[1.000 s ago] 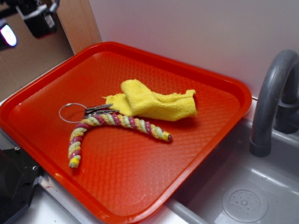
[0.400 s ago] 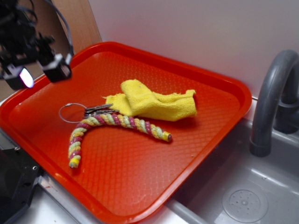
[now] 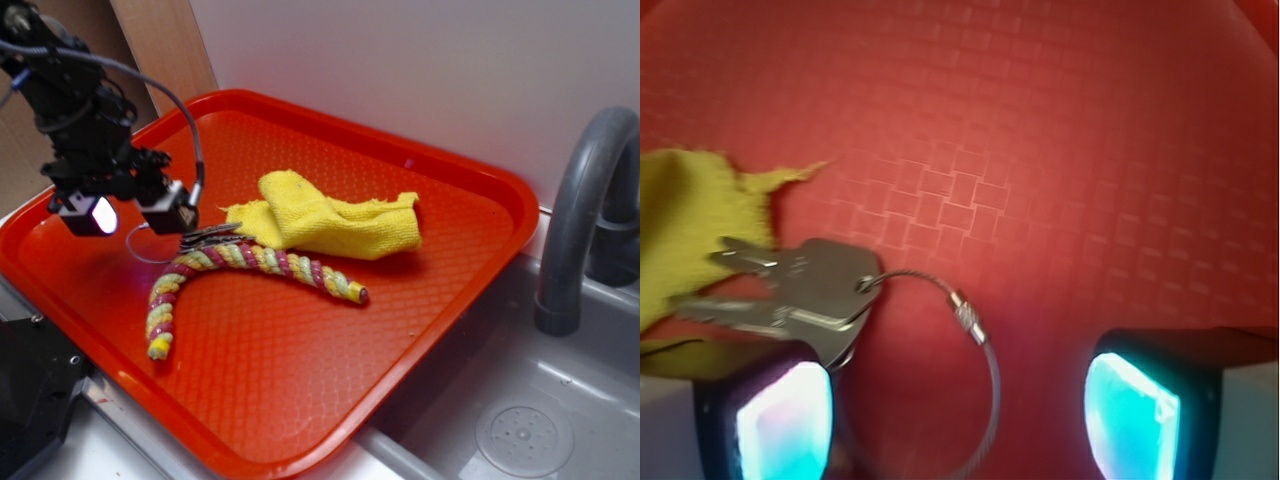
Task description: Grab the silver keys.
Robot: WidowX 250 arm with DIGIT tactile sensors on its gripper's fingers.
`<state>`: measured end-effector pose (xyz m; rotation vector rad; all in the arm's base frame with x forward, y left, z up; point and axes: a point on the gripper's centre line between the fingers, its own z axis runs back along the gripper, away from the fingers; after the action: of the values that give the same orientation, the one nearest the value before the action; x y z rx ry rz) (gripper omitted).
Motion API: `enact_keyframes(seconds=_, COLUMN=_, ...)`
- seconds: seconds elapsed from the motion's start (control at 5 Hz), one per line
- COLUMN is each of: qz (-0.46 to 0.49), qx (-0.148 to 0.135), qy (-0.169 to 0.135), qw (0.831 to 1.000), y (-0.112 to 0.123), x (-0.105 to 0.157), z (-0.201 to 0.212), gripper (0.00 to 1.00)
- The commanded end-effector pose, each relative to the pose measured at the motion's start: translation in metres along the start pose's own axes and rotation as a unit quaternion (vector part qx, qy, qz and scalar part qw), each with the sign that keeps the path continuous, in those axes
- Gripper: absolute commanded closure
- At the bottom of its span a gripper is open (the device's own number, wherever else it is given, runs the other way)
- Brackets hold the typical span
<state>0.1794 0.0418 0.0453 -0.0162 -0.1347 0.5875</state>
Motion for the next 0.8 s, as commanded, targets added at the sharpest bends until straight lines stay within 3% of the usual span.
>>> enact_keyframes(seconds=0.0, qz=-0.022, qx=0.027, qy=-0.016, qw=0.999, y=0.001, x=0.014, z=-0.024, gripper=1.00)
enact_keyframes(seconds=0.6, qz=-0.031, qx=0.026, qy=-0.011, qw=0.999, y=0.005, x=0.007, z=-0.012, gripper=1.00)
